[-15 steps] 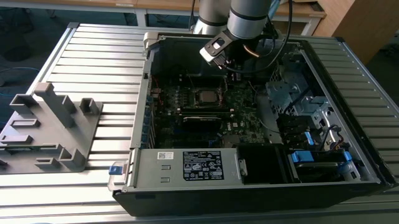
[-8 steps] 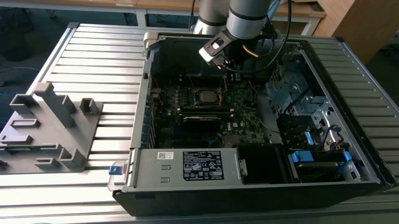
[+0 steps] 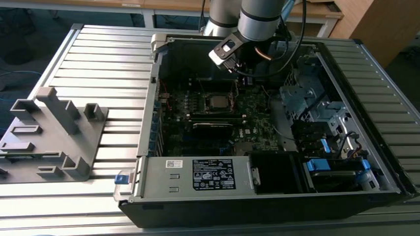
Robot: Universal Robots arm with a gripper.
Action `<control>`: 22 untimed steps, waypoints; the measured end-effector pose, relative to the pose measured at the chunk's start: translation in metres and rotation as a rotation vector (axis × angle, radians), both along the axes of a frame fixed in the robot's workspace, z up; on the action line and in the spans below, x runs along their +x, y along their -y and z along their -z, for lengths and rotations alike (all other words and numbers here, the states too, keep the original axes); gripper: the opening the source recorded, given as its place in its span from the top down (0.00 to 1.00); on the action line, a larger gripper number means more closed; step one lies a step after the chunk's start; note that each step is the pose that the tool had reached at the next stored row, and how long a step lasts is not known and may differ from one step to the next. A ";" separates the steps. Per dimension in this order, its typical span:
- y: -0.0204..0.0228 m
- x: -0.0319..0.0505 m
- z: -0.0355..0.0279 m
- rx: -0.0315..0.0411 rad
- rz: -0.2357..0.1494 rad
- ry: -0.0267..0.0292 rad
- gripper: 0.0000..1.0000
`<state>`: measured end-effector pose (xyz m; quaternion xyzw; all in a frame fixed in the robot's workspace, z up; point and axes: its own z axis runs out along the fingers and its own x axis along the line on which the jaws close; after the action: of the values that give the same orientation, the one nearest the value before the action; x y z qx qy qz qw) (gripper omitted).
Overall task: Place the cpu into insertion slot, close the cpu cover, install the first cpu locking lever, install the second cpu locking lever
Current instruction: 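Close the cpu cover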
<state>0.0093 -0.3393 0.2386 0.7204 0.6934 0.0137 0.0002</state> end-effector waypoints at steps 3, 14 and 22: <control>0.0000 -0.0001 0.0000 -0.0001 0.000 0.0000 0.89; 0.0000 -0.0136 0.0002 -0.0001 0.000 0.0006 0.89; 0.0000 -0.0146 0.0002 0.0000 0.000 0.0007 0.89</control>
<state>-0.0053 -0.3393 0.2384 0.7204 0.6934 0.0139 0.0005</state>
